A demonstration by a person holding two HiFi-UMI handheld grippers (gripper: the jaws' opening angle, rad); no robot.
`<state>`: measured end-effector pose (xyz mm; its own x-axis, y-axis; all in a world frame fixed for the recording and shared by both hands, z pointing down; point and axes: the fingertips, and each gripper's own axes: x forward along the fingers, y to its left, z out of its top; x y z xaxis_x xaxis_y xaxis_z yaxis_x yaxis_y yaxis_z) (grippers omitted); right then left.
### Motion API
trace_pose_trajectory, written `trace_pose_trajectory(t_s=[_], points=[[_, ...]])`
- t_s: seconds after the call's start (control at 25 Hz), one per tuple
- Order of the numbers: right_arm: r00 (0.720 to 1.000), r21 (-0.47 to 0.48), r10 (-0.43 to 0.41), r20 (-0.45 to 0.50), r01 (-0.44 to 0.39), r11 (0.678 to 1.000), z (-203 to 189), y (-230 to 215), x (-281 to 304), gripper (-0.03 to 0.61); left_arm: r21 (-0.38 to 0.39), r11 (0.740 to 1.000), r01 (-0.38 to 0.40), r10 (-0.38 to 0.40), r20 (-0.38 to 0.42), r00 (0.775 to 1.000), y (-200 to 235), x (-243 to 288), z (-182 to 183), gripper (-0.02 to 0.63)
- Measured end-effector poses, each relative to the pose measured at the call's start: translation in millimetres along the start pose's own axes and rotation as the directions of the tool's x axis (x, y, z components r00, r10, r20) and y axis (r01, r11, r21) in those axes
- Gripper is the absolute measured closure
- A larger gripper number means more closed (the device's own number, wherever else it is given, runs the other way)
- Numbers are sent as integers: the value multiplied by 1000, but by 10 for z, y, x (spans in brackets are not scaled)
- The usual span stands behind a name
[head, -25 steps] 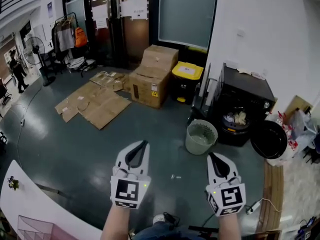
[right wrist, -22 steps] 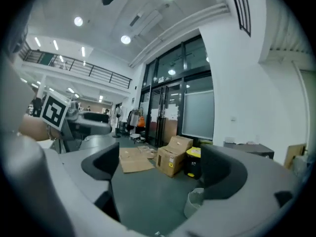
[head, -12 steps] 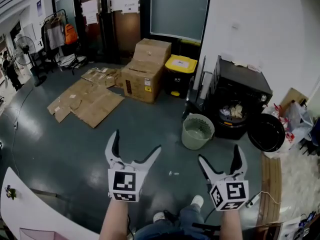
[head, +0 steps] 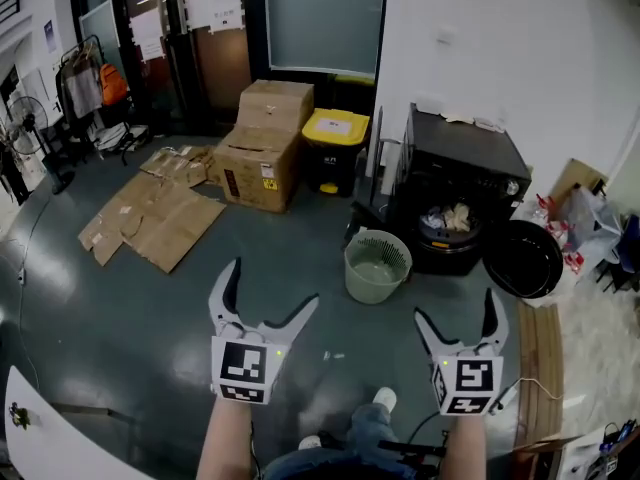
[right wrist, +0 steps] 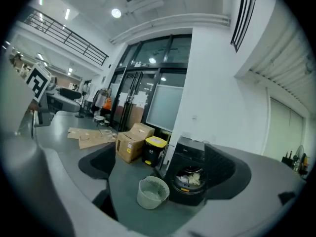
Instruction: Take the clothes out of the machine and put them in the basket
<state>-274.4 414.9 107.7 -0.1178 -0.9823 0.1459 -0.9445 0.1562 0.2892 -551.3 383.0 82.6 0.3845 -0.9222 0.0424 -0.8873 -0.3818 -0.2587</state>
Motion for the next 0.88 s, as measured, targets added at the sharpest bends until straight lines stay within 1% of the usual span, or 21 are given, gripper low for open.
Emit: trace_pose_trajectory(t_s=[0.12,0.44,0.6,0.76,0.88], points=[[1000,50,-28,0,28,998,-89,-427,178,37,44,999,-4,4,-1,1000,-176,378,83,55],[995,96,-94,-20,95,991,-400,-1737,679,37,43,999,8,-9,13,1000,-898,1631,413,55],[993,127,-114,-41,118,985,-617,-2364,853,37,43,999,31,-31,1,1000,-1321,2195,537,55],[991,139,-123,-57,130,982,-807,-2833,963,37,45,997,57,-57,-3,998,-1715,2626,642,55],[989,159,-136,-64,145,977,-946,-3103,974,37,62,995,82,-82,-5,997,-1977,2849,697,55]])
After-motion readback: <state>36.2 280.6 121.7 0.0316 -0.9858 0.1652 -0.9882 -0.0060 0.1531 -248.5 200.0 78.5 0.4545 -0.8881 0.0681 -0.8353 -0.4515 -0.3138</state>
